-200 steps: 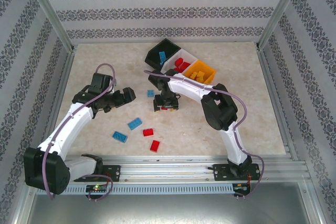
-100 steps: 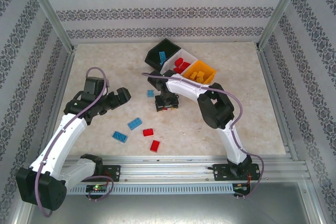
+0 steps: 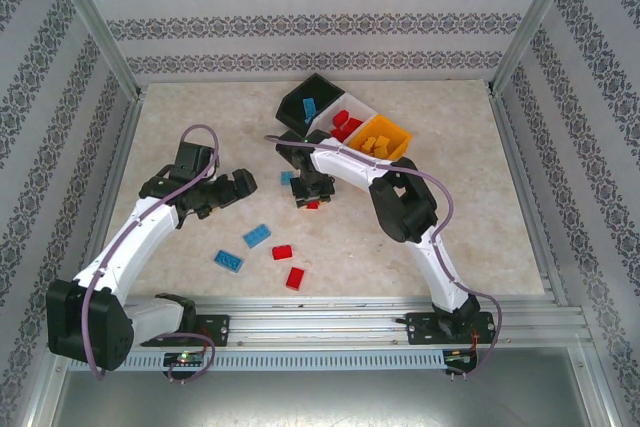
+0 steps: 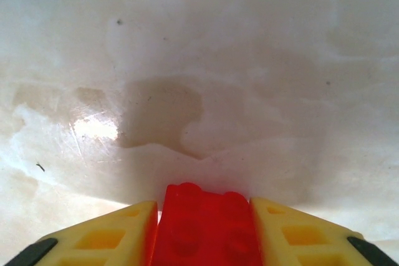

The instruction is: Sort the legos into containers by color

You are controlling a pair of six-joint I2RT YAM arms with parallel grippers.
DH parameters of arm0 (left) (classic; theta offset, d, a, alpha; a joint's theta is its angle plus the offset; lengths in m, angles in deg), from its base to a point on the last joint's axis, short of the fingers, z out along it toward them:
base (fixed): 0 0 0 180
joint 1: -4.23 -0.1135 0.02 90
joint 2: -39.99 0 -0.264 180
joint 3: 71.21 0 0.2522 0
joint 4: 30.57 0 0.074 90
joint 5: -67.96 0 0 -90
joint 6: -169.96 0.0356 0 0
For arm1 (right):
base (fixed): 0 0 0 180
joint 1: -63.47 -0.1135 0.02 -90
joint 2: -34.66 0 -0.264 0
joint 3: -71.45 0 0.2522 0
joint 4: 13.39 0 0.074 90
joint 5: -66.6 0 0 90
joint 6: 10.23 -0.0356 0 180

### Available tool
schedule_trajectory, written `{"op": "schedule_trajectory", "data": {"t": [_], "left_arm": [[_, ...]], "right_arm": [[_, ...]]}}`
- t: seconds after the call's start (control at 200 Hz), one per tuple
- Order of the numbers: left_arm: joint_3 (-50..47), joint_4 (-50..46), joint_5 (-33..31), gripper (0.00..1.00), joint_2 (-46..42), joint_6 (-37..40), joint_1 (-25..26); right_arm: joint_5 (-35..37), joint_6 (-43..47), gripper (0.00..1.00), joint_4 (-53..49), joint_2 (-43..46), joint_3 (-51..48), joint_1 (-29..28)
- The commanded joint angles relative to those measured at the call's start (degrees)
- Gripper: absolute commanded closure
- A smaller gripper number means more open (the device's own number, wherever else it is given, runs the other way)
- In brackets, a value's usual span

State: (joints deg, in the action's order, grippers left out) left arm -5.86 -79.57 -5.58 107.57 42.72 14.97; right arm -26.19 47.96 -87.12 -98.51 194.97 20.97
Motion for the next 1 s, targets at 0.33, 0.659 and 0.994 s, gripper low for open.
{"op": "schedule_trajectory", "data": {"t": [0.33,0.659,0.994], "left_arm": [[2.47,4.76,2.40,0.00,3.31,2.03,-1.15],[-1.15,6.90,1.80,0.00,1.03,-3.39,-1.09],[-3.49,15.20,6.93,0.00,6.33,-13.68,-1.11]], "right_arm": [[1.65,-0.11,0.68,-4.01,6.60,-0.01,3.92],[-9.42,-1.35,0.69,5.11,20.57,-6.58,16.00],[-24.41,-16.48,0.69,22.08,23.56,-11.58,27.95]]}}
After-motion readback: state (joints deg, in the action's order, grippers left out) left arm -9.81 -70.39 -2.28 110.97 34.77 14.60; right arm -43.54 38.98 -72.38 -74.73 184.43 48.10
